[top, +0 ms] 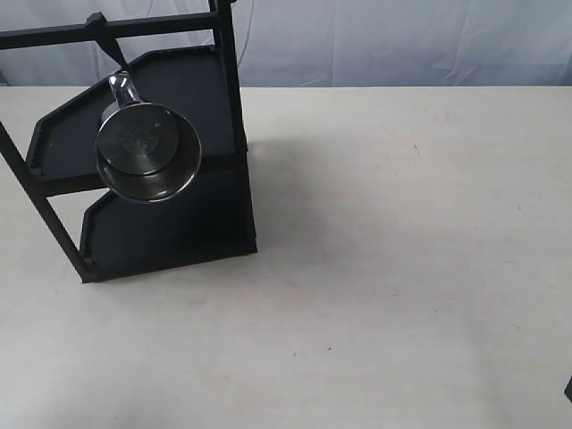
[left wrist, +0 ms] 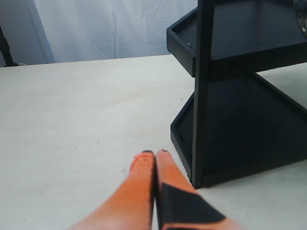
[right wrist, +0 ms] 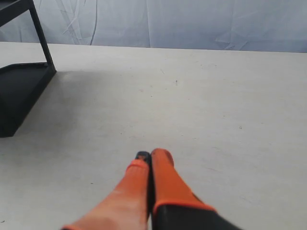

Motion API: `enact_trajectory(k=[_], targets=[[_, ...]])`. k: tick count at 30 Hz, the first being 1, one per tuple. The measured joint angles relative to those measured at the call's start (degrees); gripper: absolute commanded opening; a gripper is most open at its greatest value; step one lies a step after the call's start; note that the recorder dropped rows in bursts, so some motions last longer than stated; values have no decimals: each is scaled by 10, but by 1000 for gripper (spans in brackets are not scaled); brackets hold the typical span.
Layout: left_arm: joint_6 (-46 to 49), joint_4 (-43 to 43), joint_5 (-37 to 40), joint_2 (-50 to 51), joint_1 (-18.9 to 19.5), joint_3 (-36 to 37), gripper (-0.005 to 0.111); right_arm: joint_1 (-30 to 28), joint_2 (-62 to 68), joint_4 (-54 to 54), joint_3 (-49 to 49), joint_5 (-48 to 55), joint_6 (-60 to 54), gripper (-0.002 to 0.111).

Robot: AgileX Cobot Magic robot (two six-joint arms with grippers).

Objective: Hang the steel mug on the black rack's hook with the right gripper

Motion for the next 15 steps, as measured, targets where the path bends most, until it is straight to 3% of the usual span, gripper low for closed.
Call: enact_trajectory(k=[15], targets=[[0, 0, 0, 0, 0, 0, 0, 0, 0, 7, 0, 1, -1, -1]])
